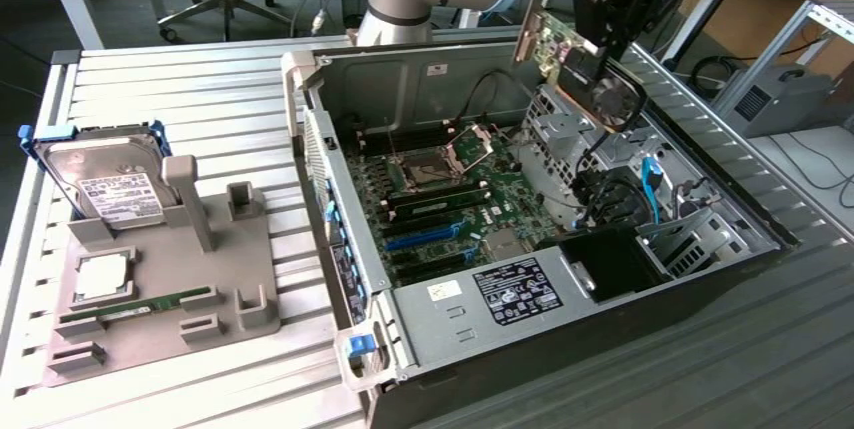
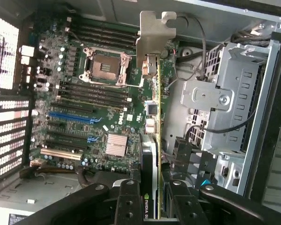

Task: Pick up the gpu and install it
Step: 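Insert the gpu into the slot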

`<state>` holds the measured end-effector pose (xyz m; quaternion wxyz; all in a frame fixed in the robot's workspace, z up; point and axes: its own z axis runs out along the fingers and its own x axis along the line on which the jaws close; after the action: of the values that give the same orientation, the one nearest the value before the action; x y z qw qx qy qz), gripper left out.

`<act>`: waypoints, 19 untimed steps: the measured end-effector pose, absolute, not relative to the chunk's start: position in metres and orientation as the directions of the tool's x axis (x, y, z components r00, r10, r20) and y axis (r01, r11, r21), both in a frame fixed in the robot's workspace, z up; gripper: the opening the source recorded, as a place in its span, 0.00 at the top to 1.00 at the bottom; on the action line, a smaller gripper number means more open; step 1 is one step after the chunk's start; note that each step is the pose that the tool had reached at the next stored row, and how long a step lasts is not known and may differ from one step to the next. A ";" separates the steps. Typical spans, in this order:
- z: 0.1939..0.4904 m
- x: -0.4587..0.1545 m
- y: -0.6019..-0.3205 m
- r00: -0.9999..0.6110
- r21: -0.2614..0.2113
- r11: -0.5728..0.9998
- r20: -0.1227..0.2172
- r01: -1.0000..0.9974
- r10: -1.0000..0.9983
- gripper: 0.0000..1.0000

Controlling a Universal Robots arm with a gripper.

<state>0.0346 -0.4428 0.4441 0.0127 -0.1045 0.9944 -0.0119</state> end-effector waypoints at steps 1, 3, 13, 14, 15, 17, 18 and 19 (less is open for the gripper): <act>0.444 0.035 -0.443 -0.974 -0.029 0.974 -0.022 -0.224 -0.224 0.73; 0.444 0.035 -0.443 -0.967 -0.033 0.967 -0.021 -0.254 -0.255 0.73; 0.444 0.035 -0.443 -0.904 -0.056 0.903 -0.013 -0.427 -0.428 0.73; 0.444 0.035 -0.443 -0.897 -0.059 0.896 -0.011 -0.440 -0.441 0.73; 0.444 0.035 -0.443 -0.892 -0.061 0.891 -0.010 -0.450 -0.452 0.73; 0.444 0.035 -0.443 -0.878 -0.066 0.877 -0.008 -0.477 -0.478 0.73; 0.444 0.035 -0.443 -0.869 -0.070 0.867 -0.005 -0.494 -0.496 0.73; 0.444 0.035 -0.443 -0.860 -0.074 0.857 -0.003 -0.509 -0.511 0.73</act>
<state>0.0346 -0.4428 0.4440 0.0113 -0.2647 0.9636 -0.0352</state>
